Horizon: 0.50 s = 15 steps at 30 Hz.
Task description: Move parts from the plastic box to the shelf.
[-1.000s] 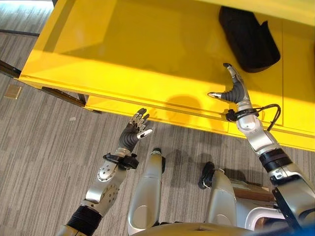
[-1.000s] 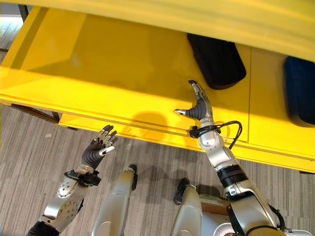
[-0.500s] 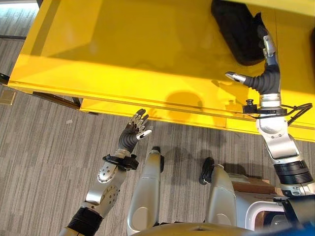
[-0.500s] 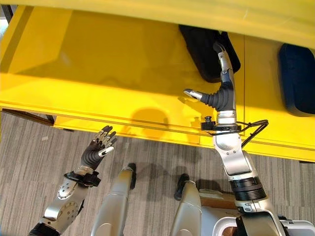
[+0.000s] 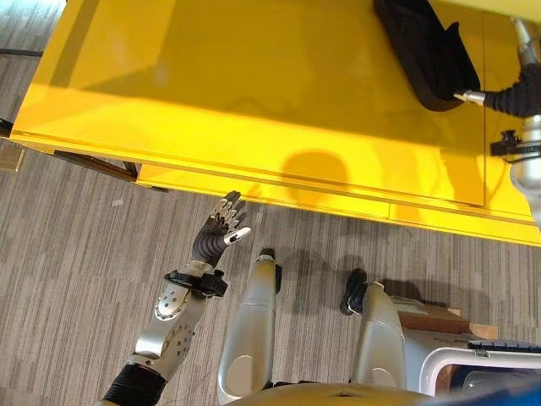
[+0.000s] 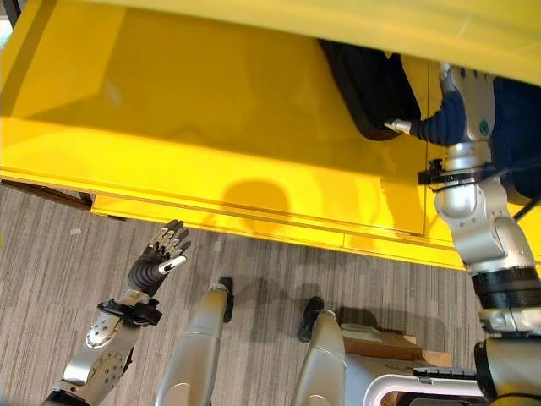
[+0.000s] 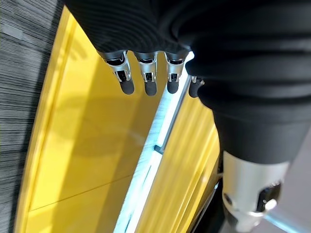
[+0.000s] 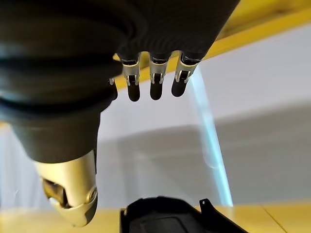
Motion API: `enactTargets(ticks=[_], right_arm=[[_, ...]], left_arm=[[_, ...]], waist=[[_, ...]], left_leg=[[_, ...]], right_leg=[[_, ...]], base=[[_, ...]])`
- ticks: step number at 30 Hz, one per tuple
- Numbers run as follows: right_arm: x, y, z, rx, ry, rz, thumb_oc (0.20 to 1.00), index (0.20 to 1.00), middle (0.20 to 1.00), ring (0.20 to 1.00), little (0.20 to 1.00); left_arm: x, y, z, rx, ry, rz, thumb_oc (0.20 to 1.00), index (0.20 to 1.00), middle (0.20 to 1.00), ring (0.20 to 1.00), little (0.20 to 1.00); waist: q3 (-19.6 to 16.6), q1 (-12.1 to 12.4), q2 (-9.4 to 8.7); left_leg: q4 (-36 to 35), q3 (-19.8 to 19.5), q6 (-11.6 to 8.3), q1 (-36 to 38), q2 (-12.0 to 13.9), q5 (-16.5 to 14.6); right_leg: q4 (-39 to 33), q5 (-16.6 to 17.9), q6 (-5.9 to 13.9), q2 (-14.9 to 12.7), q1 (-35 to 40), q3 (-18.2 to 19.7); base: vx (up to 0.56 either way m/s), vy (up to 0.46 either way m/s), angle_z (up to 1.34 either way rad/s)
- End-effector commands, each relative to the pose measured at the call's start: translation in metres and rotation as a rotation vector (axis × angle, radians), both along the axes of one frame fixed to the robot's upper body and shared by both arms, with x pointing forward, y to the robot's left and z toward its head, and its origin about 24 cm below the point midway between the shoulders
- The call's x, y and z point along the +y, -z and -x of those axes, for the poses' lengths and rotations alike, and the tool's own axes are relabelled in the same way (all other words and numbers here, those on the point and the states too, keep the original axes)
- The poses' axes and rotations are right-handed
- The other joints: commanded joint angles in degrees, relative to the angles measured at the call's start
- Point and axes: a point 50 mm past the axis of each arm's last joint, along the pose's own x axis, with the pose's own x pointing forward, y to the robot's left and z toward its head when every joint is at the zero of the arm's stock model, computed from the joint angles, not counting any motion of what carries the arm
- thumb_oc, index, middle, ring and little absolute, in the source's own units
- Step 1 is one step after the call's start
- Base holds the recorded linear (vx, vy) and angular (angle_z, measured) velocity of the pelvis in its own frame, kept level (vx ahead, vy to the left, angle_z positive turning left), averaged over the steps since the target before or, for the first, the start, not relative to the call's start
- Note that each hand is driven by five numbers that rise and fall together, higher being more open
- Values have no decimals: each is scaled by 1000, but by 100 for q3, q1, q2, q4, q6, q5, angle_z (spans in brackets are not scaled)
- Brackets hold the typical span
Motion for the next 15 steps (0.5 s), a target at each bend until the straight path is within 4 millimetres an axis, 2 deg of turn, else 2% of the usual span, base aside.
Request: enactTargets(ticks=[1, 5, 15], right_arm=[[5, -11, 2, -44, 15, 57, 1000, 1000, 1000, 1000, 1000], [10, -23, -6, -27, 55, 160, 1000, 1000, 1000, 1000, 1000], [17, -22, -13, 43, 67, 274, 1000, 1000, 1000, 1000, 1000]], left_arm=[[-12, -23, 4, -119, 92, 7, 1000, 1000, 1000, 1000, 1000], [-14, -23, 3, -116, 112, -1, 1000, 1000, 1000, 1000, 1000], [-14, -20, 4, -104, 118, -2, 1000, 1000, 1000, 1000, 1000]], waist=[[-295, 136, 124], [-253, 188, 109], [-230, 208, 79]], left_leg=[[-391, -360, -289, 115, 276, 395], [-389, -368, -294, 103, 259, 420], [-425, -398, -312, 103, 262, 446]], right_leg=[[509, 59, 46, -26, 11, 297], [542, 57, 34, -32, 8, 282], [558, 43, 20, -21, 23, 270]], base=[[0, 0, 0], [0, 0, 0], [0, 0, 0]])
